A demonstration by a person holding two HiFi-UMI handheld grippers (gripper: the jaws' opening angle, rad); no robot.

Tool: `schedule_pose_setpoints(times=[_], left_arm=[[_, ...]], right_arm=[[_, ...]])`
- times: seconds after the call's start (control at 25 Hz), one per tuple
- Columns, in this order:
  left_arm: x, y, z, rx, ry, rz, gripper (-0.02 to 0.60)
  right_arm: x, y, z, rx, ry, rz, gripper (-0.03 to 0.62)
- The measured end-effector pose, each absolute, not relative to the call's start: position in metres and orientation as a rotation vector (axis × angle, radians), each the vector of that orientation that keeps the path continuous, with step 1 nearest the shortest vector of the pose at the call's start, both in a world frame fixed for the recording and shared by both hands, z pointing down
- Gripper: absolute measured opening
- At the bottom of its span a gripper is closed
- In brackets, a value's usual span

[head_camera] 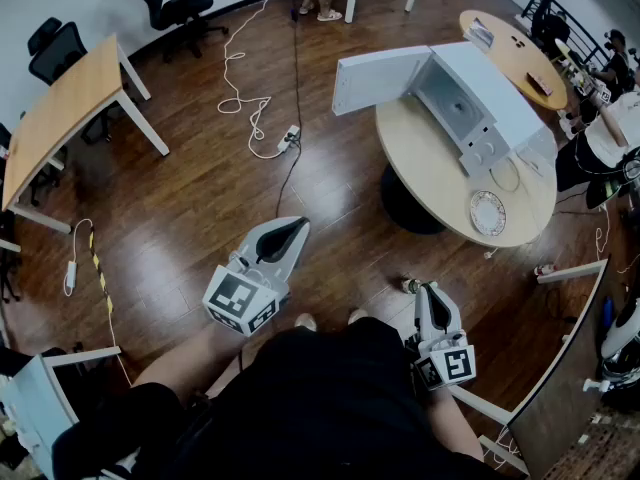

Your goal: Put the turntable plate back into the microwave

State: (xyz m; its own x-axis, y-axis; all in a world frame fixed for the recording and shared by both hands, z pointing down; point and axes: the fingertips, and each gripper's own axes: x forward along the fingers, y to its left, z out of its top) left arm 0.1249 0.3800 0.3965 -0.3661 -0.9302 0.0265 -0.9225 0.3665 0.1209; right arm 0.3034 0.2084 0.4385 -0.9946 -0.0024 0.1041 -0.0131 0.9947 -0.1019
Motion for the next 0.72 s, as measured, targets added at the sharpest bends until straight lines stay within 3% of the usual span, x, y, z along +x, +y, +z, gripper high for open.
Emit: schedule_pose_setpoints(times=[0.72], left_arm=[[0.081, 0.383, 0.391, 1.656, -2.571, -0.133, 0.005]], right_arm=[[0.241, 0.199, 0.445, -0.006, -3.064, 0.214, 0.002]])
